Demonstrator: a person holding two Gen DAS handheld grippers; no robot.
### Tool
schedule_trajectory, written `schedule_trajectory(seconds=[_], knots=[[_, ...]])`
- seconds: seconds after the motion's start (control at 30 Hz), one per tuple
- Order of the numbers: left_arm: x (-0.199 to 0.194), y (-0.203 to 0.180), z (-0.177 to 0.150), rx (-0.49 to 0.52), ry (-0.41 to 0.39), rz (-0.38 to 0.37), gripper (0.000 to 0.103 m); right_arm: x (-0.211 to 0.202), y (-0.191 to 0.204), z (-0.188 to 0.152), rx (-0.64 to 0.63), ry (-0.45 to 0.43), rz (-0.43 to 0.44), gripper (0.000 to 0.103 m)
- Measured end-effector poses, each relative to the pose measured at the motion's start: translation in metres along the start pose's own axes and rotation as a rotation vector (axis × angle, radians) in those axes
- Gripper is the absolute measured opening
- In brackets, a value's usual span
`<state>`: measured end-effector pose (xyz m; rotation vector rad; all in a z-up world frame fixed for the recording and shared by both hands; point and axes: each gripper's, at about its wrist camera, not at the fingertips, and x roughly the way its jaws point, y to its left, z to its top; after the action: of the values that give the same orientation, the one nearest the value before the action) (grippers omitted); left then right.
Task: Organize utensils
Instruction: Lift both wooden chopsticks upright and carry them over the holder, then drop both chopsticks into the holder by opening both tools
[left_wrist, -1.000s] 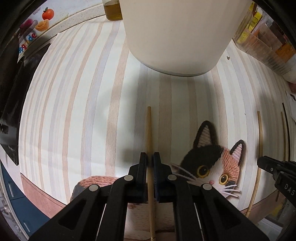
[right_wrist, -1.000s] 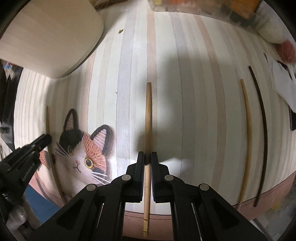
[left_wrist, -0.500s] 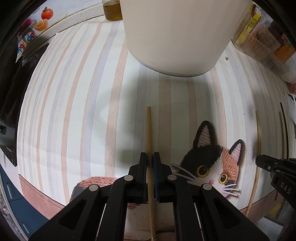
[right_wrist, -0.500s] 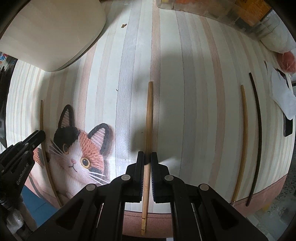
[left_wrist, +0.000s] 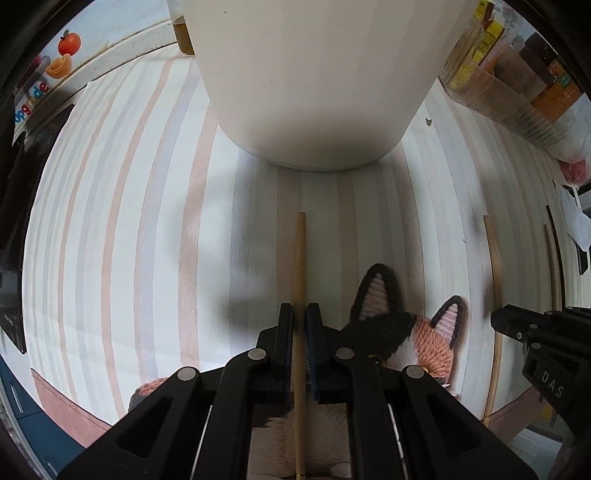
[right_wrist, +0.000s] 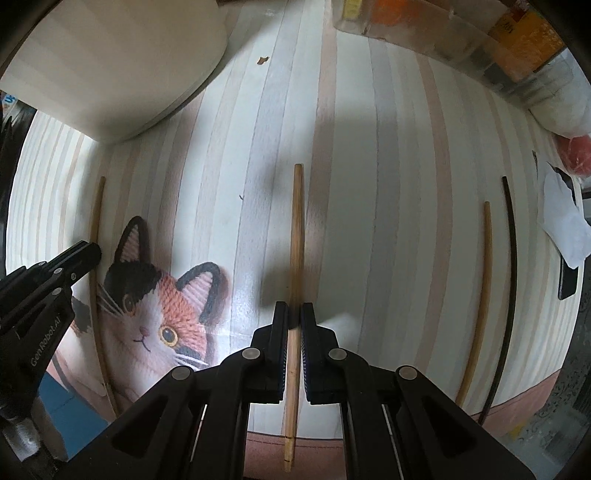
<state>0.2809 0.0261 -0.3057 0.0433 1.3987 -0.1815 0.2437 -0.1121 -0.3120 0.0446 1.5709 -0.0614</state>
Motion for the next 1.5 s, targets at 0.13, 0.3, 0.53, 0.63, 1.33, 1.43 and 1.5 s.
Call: schedule_trajectory(seconds=[0.13,0.3,0.53,0.63,1.33,1.43,1.5], knots=[[0.001,-0.003,0.002,0.003,0.006,0.011,0.004,0.001,-0.005,0.007,-0.001,0.01,-0.012,0.007],[-0.006,-0.001,-0.002,-0.025,-0.005,-0.021,0.004,0.011,-0.022,0.0,0.04,-0.049,0.029,0.007],[-0.056,0.0,-0.012,-0.028,-0.111,-0.054,0.004,-0.027,-0.027,-0.019,0.065,-0.192,0.103,0.006],[-0.081,0.001,-0.017,-0.032,-0.17,-0.068,0.004,-0.047,-0.024,-0.025,0.057,-0.26,0.126,0.006],[-0.304,-0.013,0.031,0.017,-0.626,-0.236,0.004,-0.291,-0.053,-0.01,0.128,-0.857,0.322,0.006],[-0.335,-0.015,0.05,0.024,-0.681,-0.25,0.004,-0.323,-0.059,-0.001,0.151,-0.937,0.327,0.006],[-0.348,-0.014,0.061,0.024,-0.703,-0.248,0.004,-0.341,-0.061,0.009,0.17,-0.987,0.334,0.006]])
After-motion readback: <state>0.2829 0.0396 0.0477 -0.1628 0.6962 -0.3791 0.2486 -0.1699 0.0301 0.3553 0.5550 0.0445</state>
